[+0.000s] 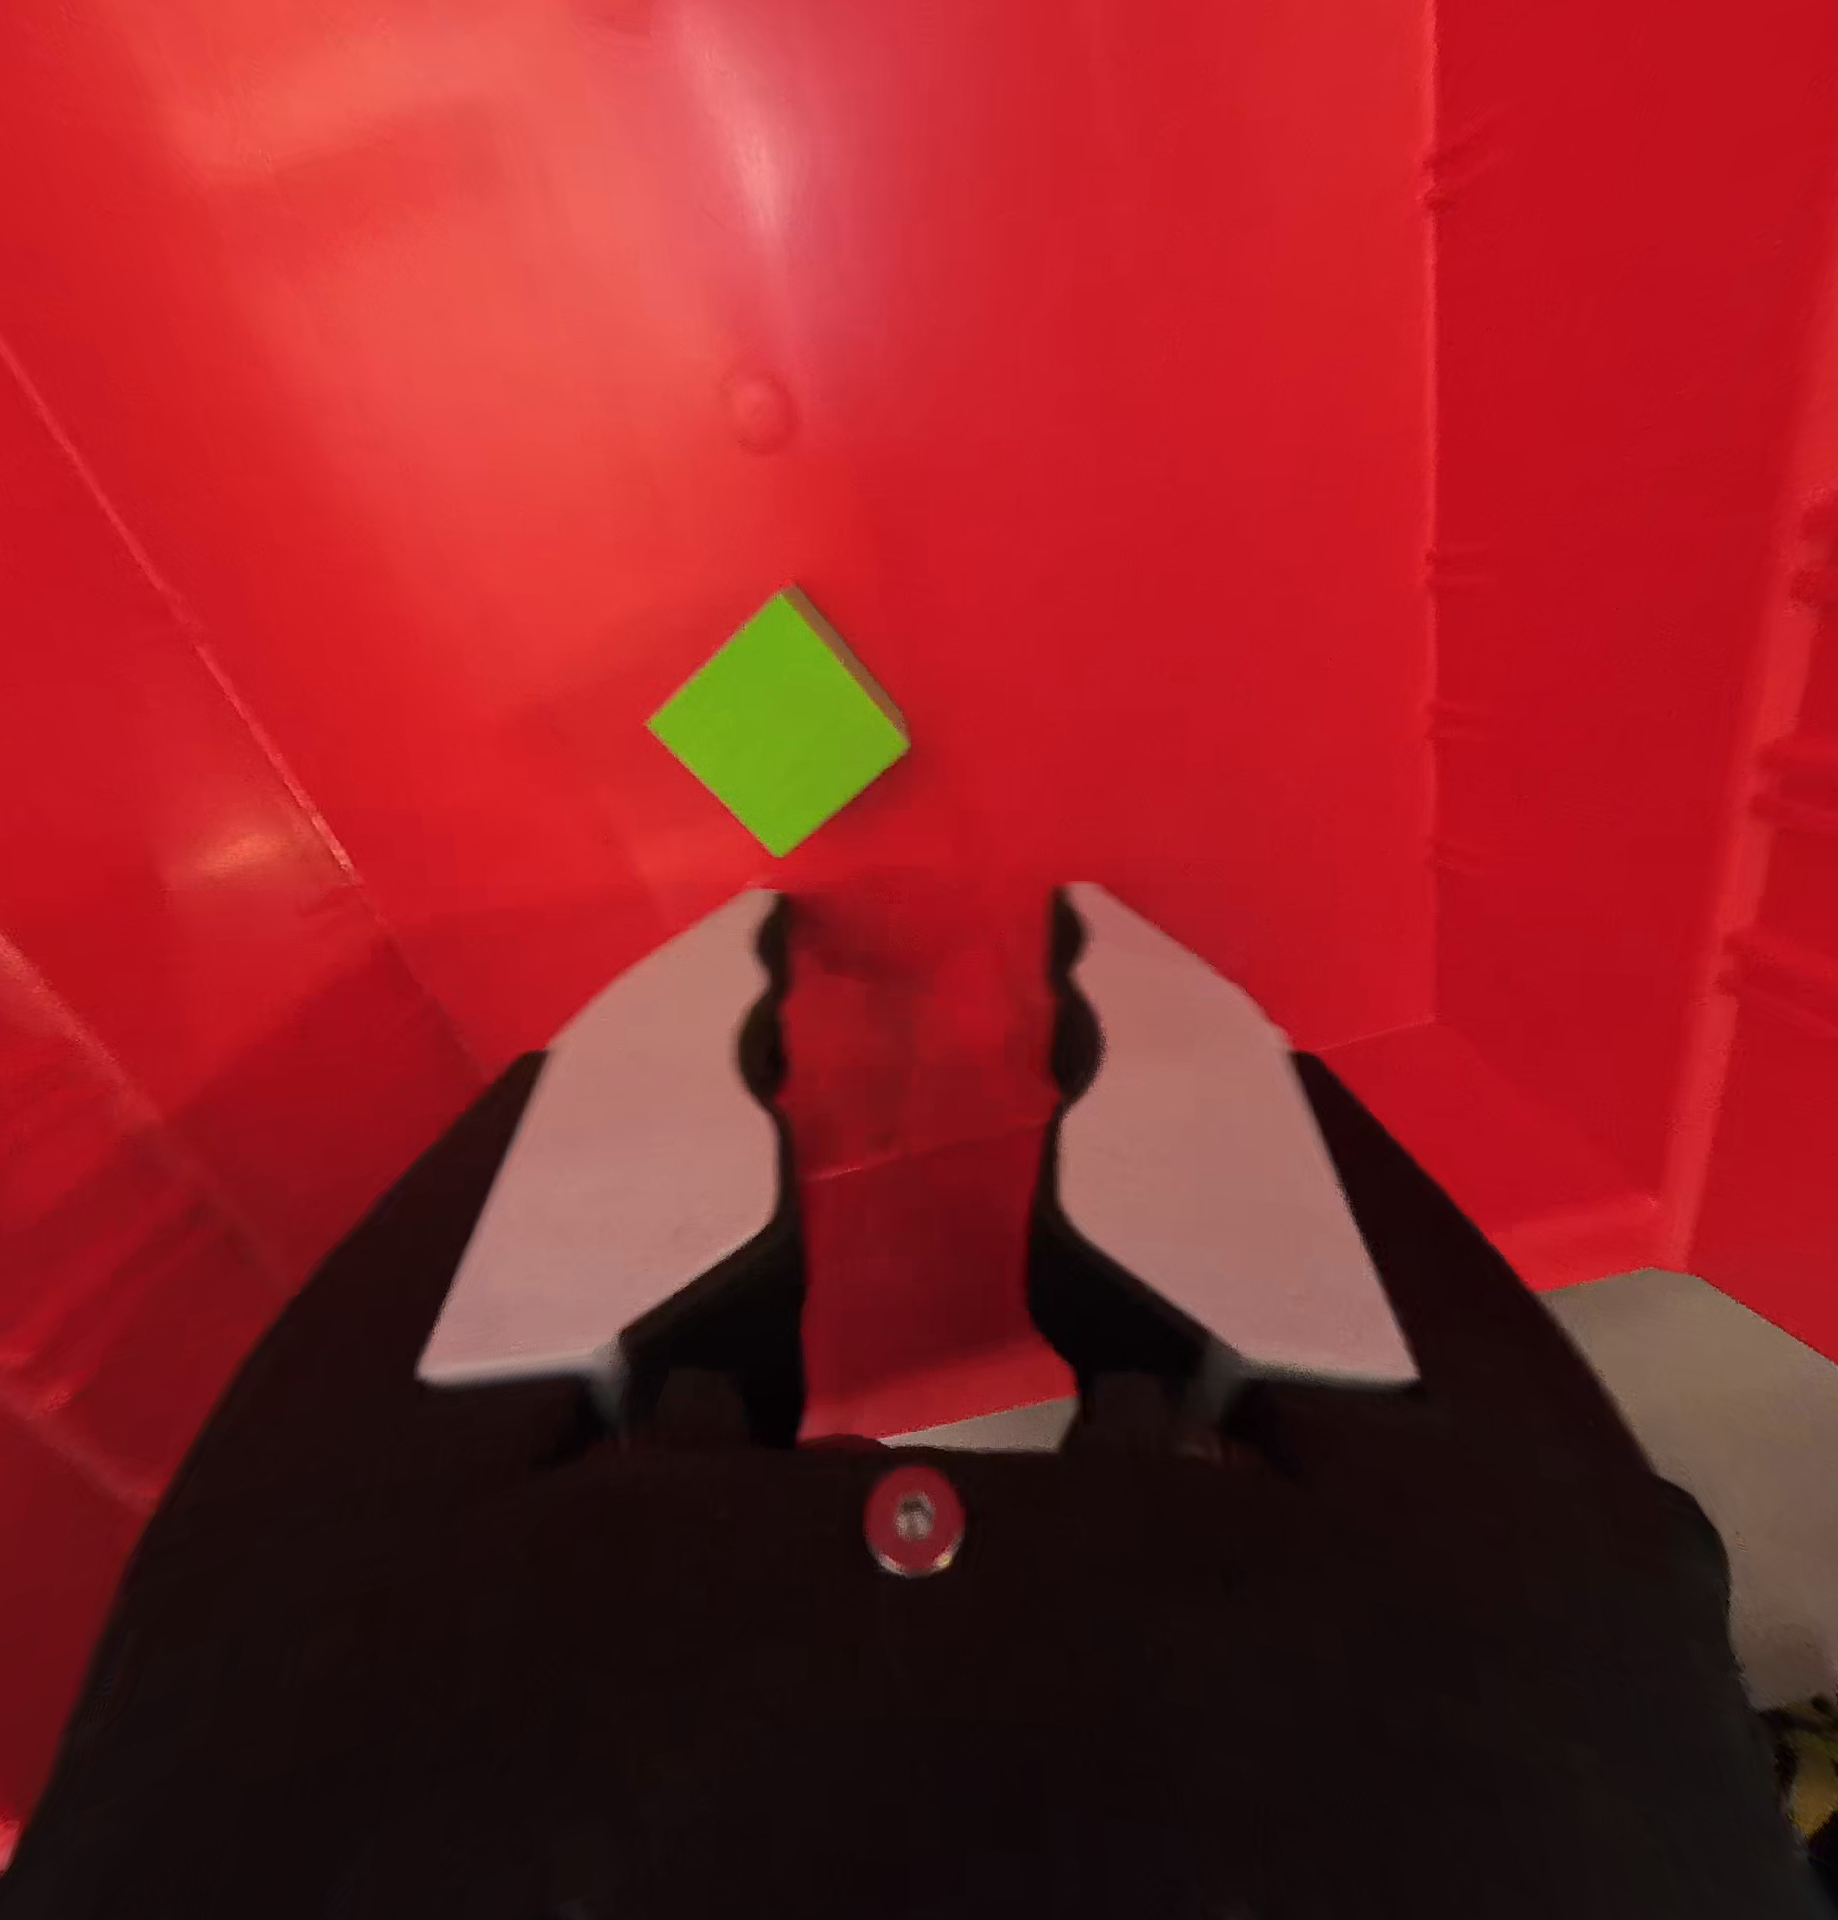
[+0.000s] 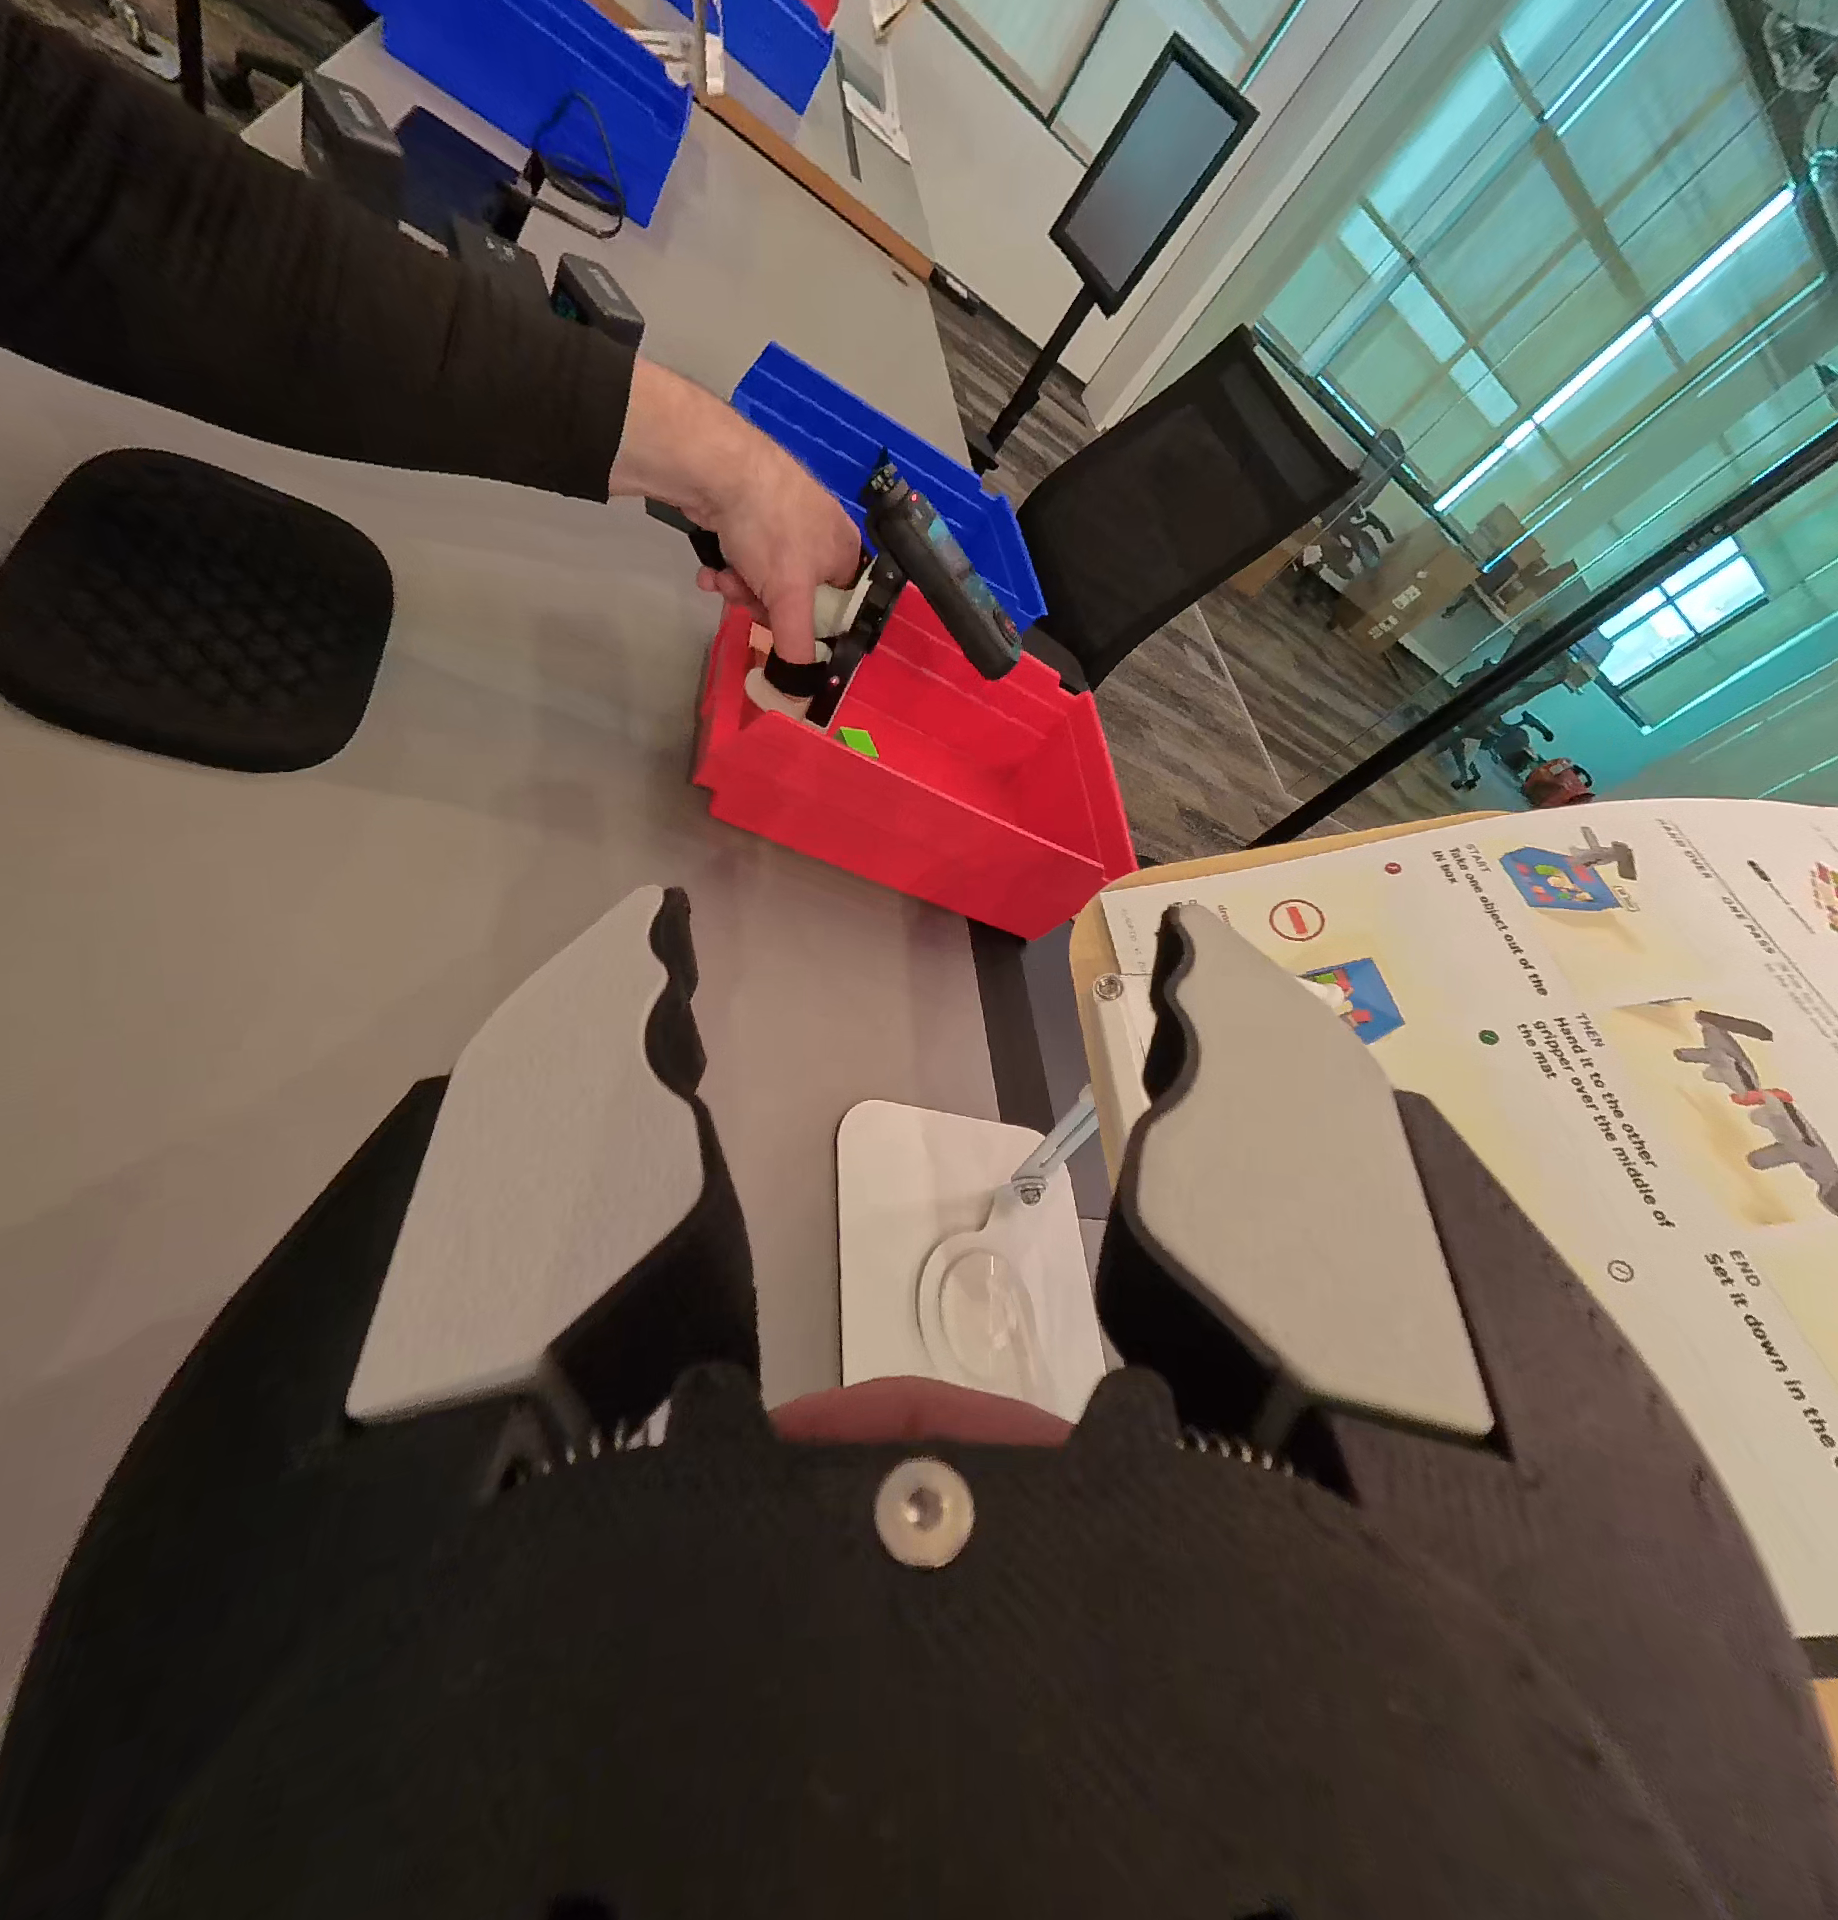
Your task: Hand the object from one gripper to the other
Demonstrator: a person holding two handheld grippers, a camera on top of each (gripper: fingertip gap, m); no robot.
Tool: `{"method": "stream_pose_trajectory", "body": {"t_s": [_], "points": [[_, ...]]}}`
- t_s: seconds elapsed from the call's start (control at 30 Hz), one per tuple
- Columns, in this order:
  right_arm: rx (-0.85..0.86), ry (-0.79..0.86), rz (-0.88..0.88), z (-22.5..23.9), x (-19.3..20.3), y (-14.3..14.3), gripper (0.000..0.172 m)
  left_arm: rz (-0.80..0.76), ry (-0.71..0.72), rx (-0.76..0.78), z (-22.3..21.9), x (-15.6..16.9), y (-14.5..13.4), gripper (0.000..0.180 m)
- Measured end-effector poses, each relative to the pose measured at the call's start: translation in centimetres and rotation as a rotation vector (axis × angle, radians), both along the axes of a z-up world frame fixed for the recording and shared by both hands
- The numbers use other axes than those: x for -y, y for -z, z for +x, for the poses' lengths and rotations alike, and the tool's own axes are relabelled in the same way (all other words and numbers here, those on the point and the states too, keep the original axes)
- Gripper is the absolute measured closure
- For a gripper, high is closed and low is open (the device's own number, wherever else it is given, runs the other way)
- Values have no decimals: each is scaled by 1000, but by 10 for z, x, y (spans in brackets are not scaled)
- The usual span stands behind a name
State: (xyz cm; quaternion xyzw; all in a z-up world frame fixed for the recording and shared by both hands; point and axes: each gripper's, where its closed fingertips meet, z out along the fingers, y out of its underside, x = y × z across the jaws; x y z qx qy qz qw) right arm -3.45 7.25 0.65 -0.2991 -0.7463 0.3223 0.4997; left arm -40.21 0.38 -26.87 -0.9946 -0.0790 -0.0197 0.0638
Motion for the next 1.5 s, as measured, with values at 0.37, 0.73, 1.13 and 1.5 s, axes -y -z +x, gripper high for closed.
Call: {"method": "stream_pose_trajectory", "body": {"t_s": [0.37, 0.73, 1.13, 1.5], "points": [[46, 11, 26, 1, -2, 9, 89, -136, 0, -13, -4, 16, 3, 111], [84, 30, 49, 4, -7, 16, 90, -75, 10, 72, 12, 13, -1, 134], [123, 42, 68, 5, -9, 23, 91, -167, -2, 77, 7, 29, 0, 109], [132, 51, 81, 11, -11, 23, 91, -139, 6, 121, 23, 24, -2, 133]]}}
